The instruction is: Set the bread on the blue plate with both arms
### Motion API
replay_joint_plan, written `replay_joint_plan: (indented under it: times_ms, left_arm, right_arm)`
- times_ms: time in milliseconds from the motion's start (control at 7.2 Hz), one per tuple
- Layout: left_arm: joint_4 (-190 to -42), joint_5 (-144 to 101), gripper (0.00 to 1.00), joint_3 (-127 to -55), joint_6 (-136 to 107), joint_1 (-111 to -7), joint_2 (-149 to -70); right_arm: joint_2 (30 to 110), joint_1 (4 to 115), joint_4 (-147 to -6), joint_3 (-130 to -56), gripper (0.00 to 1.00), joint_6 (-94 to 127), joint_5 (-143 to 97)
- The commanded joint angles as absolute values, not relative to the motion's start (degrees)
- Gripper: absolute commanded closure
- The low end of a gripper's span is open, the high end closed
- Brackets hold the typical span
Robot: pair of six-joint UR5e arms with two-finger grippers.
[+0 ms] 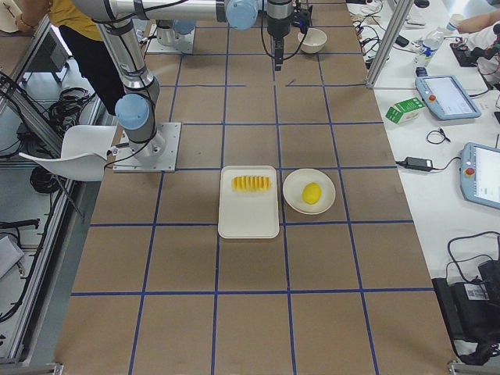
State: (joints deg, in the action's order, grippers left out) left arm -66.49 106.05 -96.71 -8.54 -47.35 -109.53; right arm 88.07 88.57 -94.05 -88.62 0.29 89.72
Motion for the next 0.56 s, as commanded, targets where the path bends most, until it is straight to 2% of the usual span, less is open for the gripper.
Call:
replay_joint_plan:
  times_ms: [0,139,278,417]
  left_arm:
    - [-65.57,106.44,0.27,-97.03,-8.44,-46.50,-111.09]
    - [-65.57,106.26,0.43,-97.29,-8.61,-46.49,-111.18]
    - [-65.57,106.35,0.49,-97.29,-8.79,-46.49,-111.44]
    - [-65.65,106.78,0.50,-97.56,-8.79,-46.49,-111.97]
  right_arm:
    - [87.89,87.37,-93.86,-88.68,0.00,-0.44,89.56]
    - [88.24,87.71,-93.43,-88.68,0.00,-0.18,89.47]
    - [87.89,87.37,-94.21,-88.68,0.00,-0.44,89.73]
    - [88.15,87.36,-93.35,-88.68,0.00,-0.35,90.00]
